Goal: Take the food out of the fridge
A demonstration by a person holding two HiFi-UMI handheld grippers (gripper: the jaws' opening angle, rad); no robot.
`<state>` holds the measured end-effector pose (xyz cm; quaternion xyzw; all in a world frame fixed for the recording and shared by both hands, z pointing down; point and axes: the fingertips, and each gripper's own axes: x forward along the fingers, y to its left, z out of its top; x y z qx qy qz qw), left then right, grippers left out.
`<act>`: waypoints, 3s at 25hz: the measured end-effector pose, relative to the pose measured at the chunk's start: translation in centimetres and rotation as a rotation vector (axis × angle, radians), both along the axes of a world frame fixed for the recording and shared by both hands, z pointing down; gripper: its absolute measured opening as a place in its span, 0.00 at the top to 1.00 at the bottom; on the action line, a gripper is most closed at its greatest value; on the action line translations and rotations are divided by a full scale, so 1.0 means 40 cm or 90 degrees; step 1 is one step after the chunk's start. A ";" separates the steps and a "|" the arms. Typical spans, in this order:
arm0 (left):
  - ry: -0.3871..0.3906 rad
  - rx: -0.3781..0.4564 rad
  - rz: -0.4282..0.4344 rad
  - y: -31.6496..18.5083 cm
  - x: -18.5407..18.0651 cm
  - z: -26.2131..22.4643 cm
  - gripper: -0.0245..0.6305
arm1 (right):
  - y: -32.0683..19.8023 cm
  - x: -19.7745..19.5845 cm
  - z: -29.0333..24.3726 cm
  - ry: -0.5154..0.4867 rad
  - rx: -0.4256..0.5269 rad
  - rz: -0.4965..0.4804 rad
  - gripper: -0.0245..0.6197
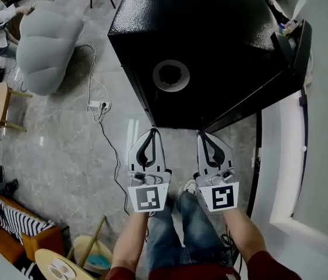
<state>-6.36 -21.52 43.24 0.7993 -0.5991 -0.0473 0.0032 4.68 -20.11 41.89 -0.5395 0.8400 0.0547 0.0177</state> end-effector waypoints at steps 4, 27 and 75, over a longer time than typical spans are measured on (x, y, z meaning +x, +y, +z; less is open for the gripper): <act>-0.001 -0.006 -0.003 -0.019 -0.005 0.048 0.94 | -0.023 -0.001 0.045 0.003 -0.001 0.002 0.93; -0.017 -0.008 -0.014 -0.072 -0.010 0.277 0.94 | -0.088 0.006 0.263 -0.003 -0.010 0.032 0.93; -0.010 -0.025 -0.045 -0.098 -0.101 0.316 0.94 | -0.182 -0.087 0.398 0.002 -0.117 -0.004 0.89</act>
